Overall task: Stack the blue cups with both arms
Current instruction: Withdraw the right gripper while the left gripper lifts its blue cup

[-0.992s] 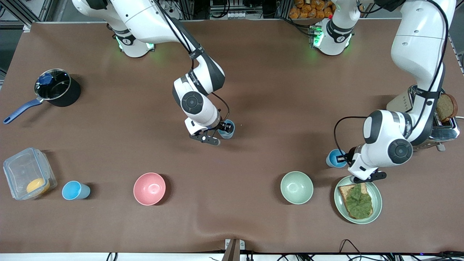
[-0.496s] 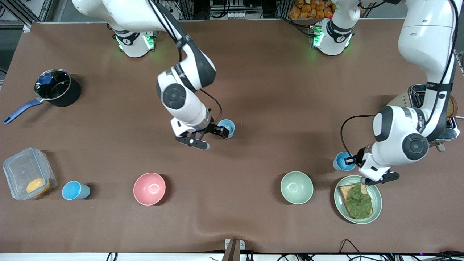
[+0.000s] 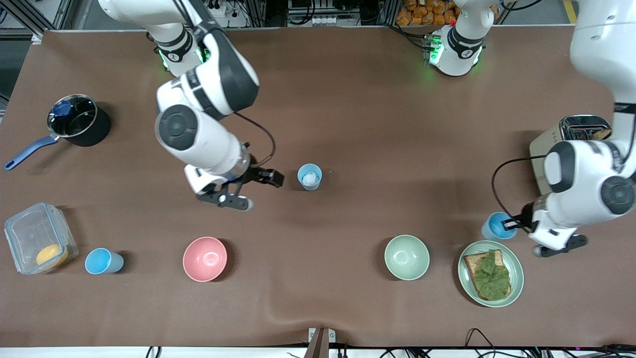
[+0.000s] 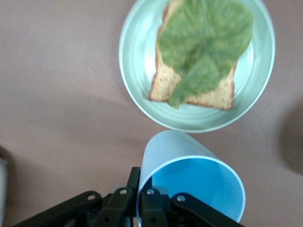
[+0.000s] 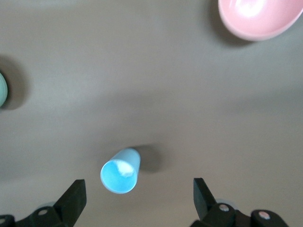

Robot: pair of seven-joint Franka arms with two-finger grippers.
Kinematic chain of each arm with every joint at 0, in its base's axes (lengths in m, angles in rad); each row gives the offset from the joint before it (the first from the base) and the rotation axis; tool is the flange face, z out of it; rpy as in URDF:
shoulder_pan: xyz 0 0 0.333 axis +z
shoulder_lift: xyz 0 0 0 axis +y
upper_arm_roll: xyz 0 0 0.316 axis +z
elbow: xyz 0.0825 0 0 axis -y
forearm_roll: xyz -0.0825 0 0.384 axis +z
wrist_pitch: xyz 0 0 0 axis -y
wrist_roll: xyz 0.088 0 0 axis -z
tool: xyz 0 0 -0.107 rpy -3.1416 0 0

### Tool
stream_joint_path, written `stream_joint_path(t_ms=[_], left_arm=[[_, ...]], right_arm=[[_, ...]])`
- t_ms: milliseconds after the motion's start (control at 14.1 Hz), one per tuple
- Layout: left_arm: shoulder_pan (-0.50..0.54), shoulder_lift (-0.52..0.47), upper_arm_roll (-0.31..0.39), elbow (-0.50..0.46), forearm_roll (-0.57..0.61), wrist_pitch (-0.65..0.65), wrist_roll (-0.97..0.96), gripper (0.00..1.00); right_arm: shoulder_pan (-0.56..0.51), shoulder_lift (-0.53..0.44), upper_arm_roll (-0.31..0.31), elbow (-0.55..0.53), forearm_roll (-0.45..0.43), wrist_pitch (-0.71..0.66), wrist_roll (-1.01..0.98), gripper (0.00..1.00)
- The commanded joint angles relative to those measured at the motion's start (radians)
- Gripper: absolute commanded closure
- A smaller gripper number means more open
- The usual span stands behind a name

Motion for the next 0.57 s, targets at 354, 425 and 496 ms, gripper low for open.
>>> stream_joint_path(t_ms=[354,425,496], left_arm=[[0.059,-0.176,-0.020,-0.005,-0.043,-0.101,-0.028,1.00],[0.056,-0.203,-0.022,-0.005,-0.063,-0.133,-0.029,1.00],[0.056,-0.221,-0.022,-0.003,-0.085,-0.164,-0.032,1.00]], right_arm=[[-0.058,-0.094,-0.191,-0.014,-0.007,-0.120,-0.515,0.00],[-0.091,-0.111,-0.191,-0.016,-0.008,-0.143,-0.549,0.00],[-0.120,-0.136,-0.186,-0.022,-0.011,-0.167,-0.580,0.00]])
